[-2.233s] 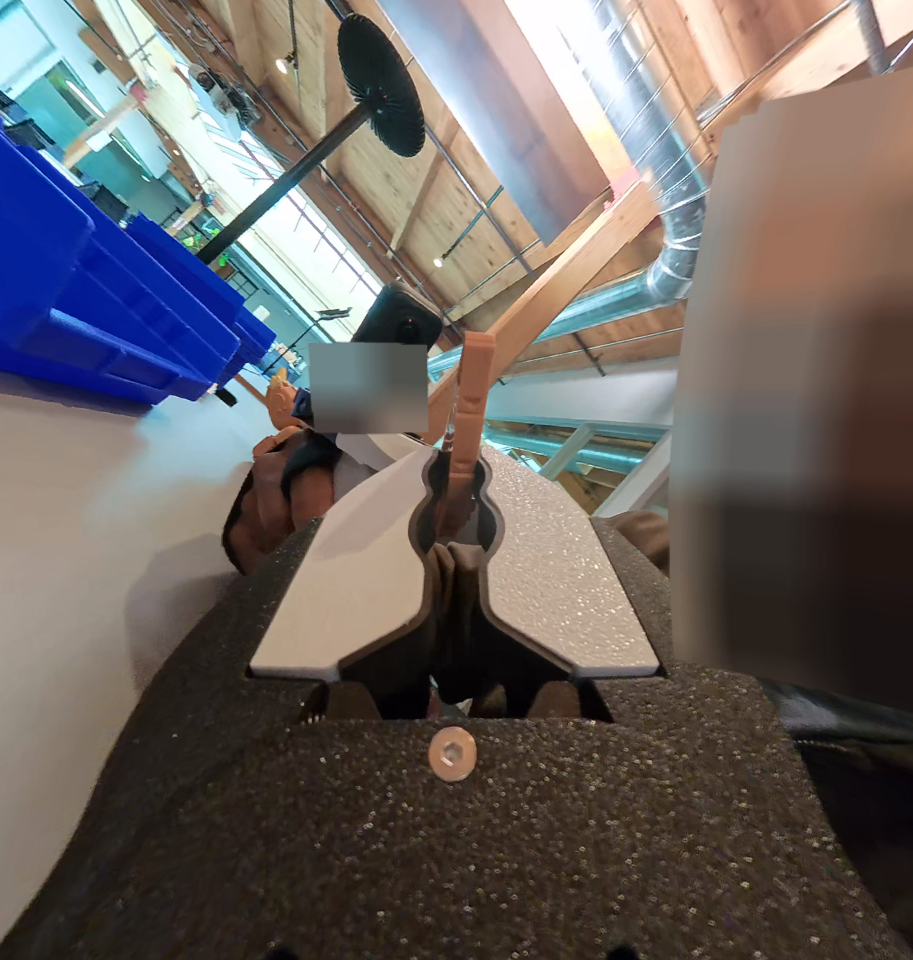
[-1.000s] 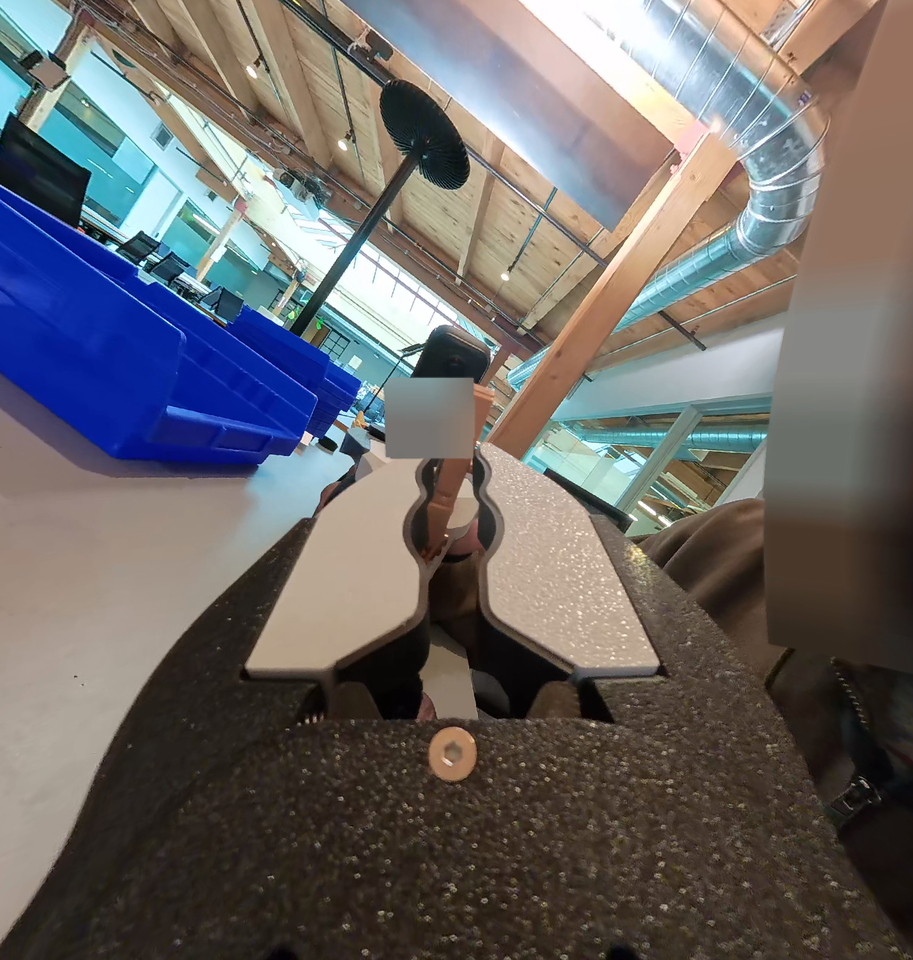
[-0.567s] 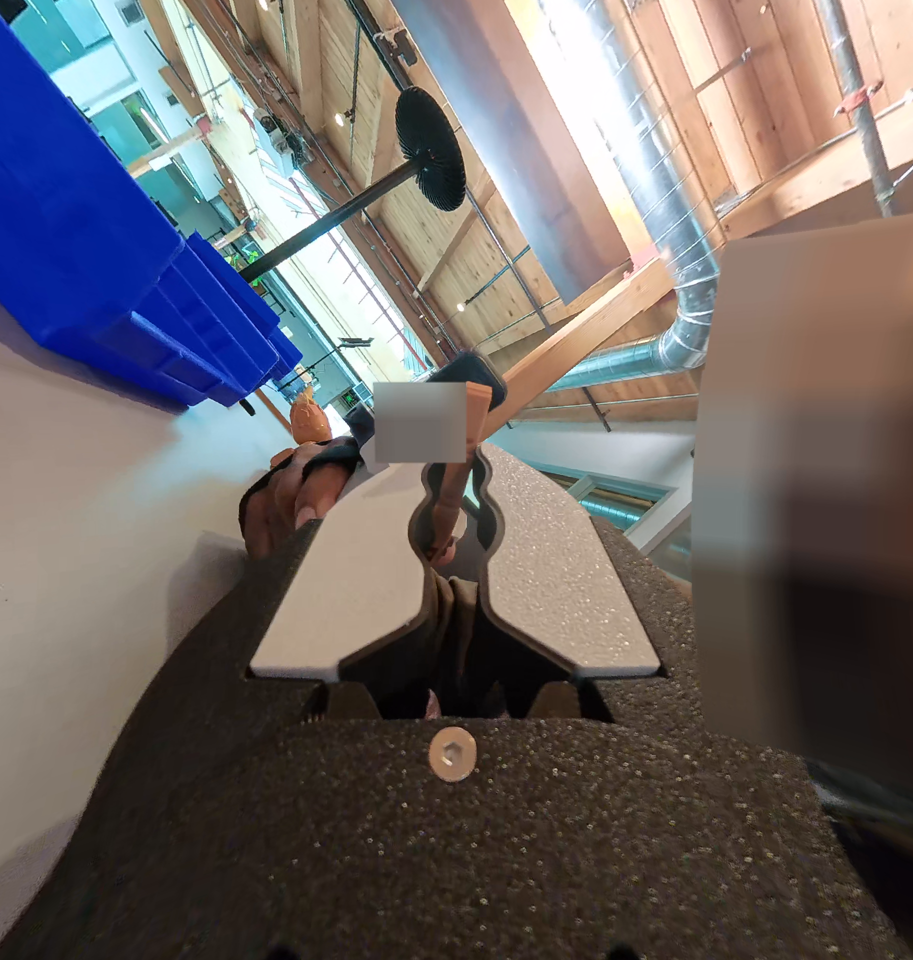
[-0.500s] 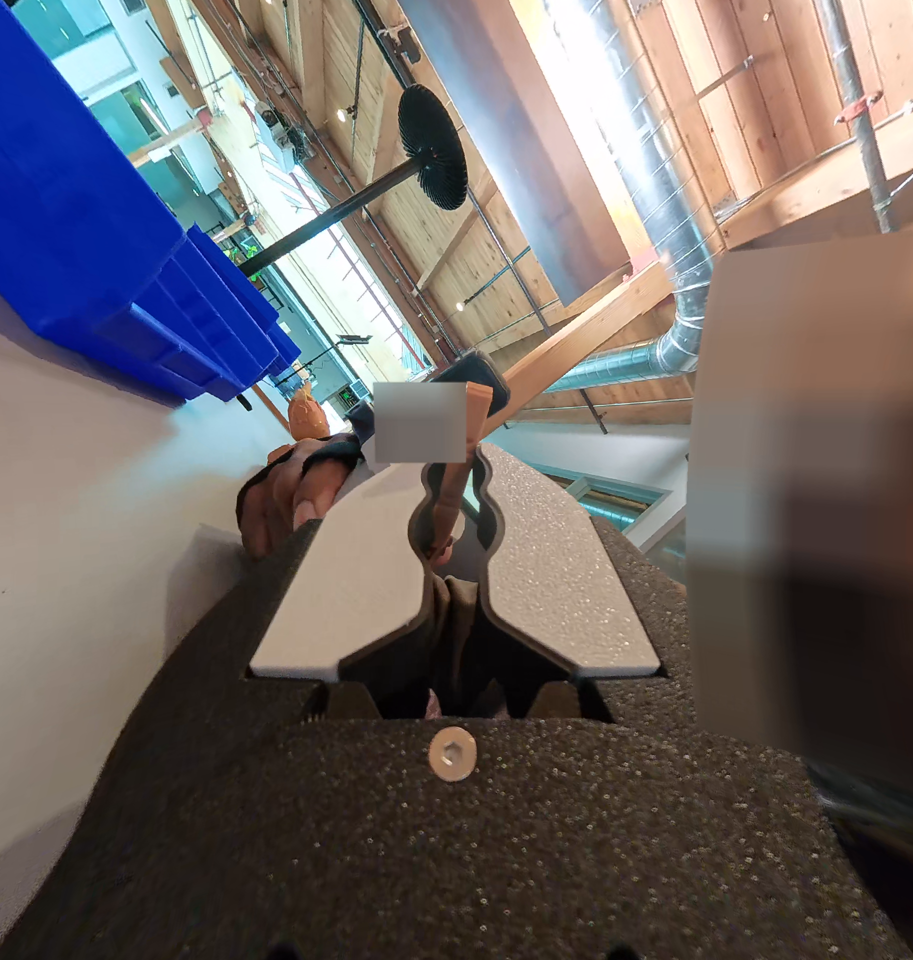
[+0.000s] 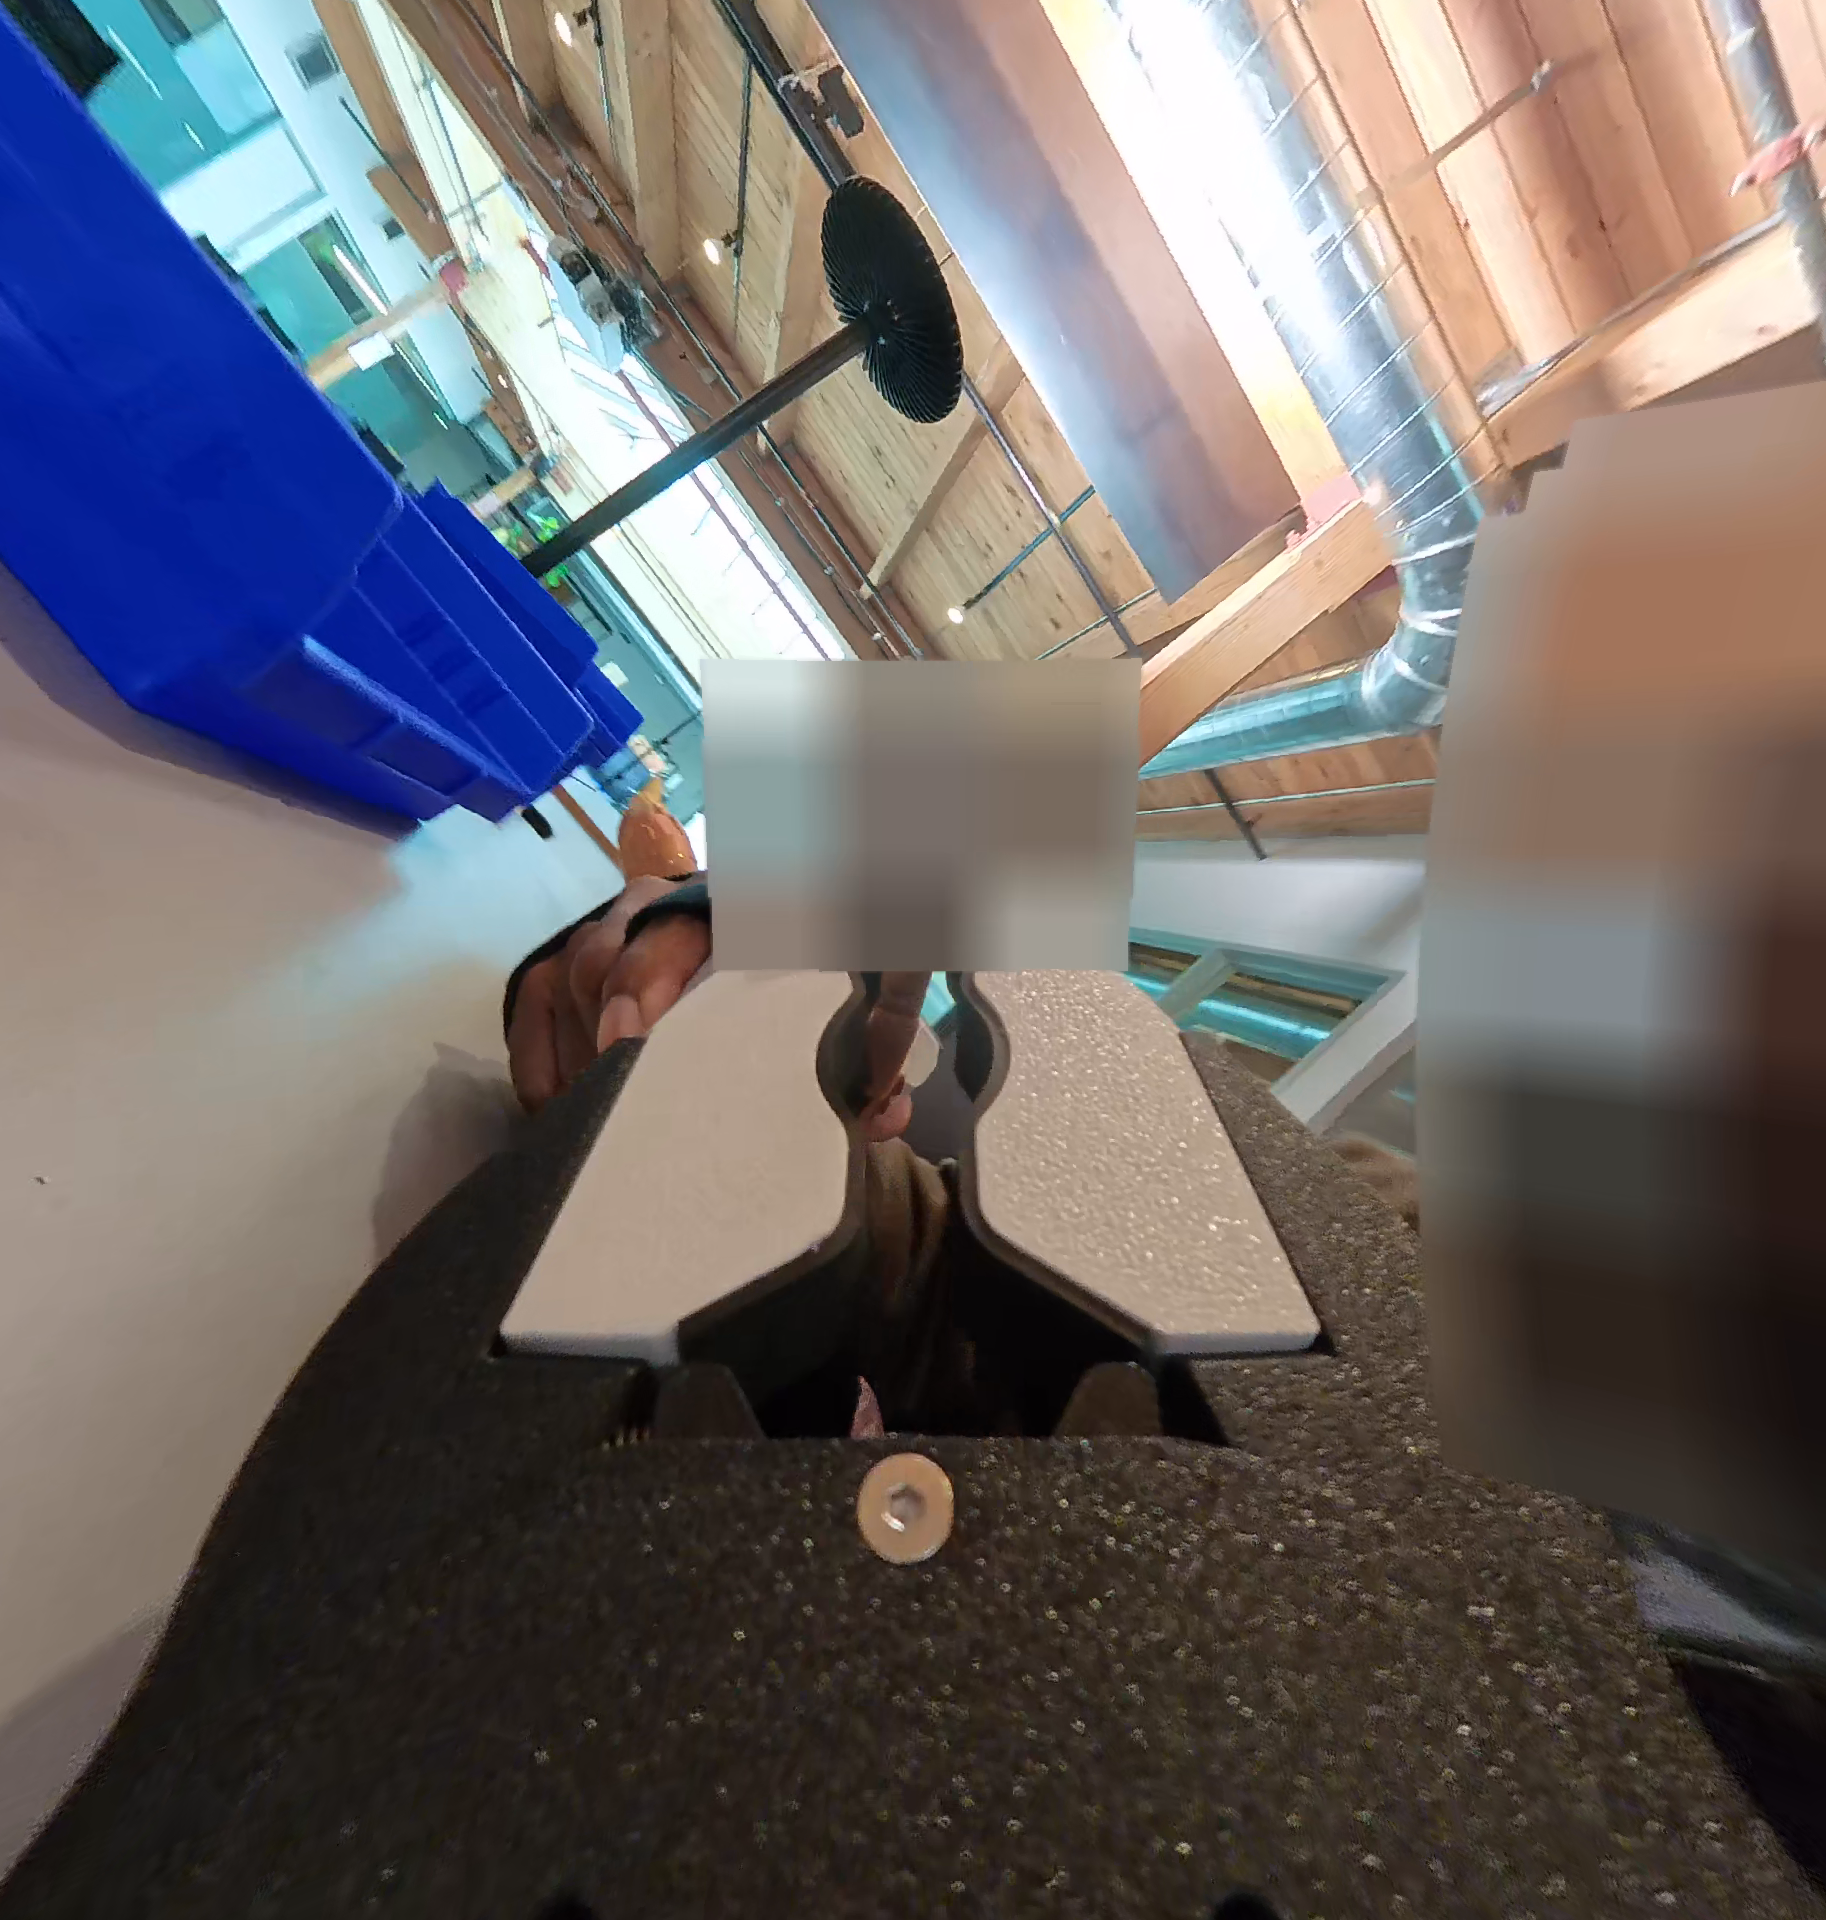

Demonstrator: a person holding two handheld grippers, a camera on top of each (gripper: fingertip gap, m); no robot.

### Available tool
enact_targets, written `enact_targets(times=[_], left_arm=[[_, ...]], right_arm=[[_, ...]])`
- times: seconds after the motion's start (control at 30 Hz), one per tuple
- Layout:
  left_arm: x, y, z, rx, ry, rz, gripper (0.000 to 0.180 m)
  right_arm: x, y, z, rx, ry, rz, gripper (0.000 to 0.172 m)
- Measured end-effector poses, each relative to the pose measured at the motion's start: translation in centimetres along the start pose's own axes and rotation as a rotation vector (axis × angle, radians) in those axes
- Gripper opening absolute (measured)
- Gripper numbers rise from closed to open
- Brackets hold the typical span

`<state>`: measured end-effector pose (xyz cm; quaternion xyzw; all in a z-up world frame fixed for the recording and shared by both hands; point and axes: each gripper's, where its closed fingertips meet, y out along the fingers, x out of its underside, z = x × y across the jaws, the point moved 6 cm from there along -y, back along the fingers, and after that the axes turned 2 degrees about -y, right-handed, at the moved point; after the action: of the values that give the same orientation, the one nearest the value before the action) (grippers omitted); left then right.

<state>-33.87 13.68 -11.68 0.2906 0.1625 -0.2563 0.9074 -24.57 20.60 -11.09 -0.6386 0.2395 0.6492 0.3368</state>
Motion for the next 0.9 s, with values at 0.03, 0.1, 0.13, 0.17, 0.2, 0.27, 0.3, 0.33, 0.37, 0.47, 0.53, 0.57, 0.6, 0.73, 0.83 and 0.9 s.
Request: enact_targets(times=[0.03,0.1,0.13,0.17,0.2,0.27,0.3,0.33,0.37,0.47,0.53,0.57,0.6,0.73,0.83,0.9], left_arm=[[-0.04,0.05,0.09,-0.012,0.037,0.002,0.012],[-0.13,0.12,0.17,-0.03,0.087,0.019,0.011],[-0.18,0.14,0.16,-0.036,0.1,0.032,0.011],[-0.24,0.17,0.14,-0.041,0.11,0.047,0.01],[-0.28,0.19,0.11,-0.047,0.118,0.06,0.01],[-0.34,0.25,0.07,-0.063,0.141,0.081,0.01],[-0.36,0.28,0.08,-0.069,0.152,0.091,0.01],[-0.38,0.3,0.06,-0.074,0.161,0.099,0.01],[-0.39,0.32,0.06,-0.078,0.167,0.106,0.01],[-0.35,0.4,0.07,-0.038,0.125,0.114,0.01],[-0.28,0.31,-0.23,0.018,0.011,0.11,0.01],[-0.23,0.28,-0.34,0.035,-0.028,0.106,0.01],[-0.17,0.31,-0.35,0.048,-0.053,0.098,0.011],[-0.06,0.24,-0.55,0.056,-0.112,0.078,0.011],[-0.03,0.25,-0.45,0.043,-0.091,0.06,0.011],[-0.12,0.34,-0.21,0.006,-0.009,0.054,0.011]], right_arm=[[0.02,0.0,0.07,-0.001,0.018,0.005,0.01],[0.11,0.12,0.19,-0.001,0.053,0.018,0.01],[0.14,0.2,0.24,-0.001,0.068,0.024,0.01],[0.14,0.25,0.29,-0.001,0.082,0.032,0.011],[0.15,0.28,0.34,-0.001,0.095,0.038,0.01],[0.19,0.32,0.42,0.003,0.113,0.045,0.01],[0.21,0.36,0.45,0.005,0.119,0.049,0.011],[0.23,0.37,0.48,0.007,0.122,0.05,0.011],[0.23,0.36,0.5,0.01,0.122,0.051,0.011],[0.11,0.29,0.42,0.005,0.114,0.059,0.01],[0.13,0.29,0.29,0.003,0.097,0.055,0.011],[0.12,0.28,0.22,-0.002,0.087,0.055,0.011],[0.1,0.25,0.15,-0.007,0.078,0.056,0.011],[0.22,0.21,0.01,-0.007,0.032,0.036,0.011],[0.27,0.19,-0.05,-0.001,0.0,0.026,0.011],[0.29,0.15,0.08,0.003,0.008,0.028,0.011]])
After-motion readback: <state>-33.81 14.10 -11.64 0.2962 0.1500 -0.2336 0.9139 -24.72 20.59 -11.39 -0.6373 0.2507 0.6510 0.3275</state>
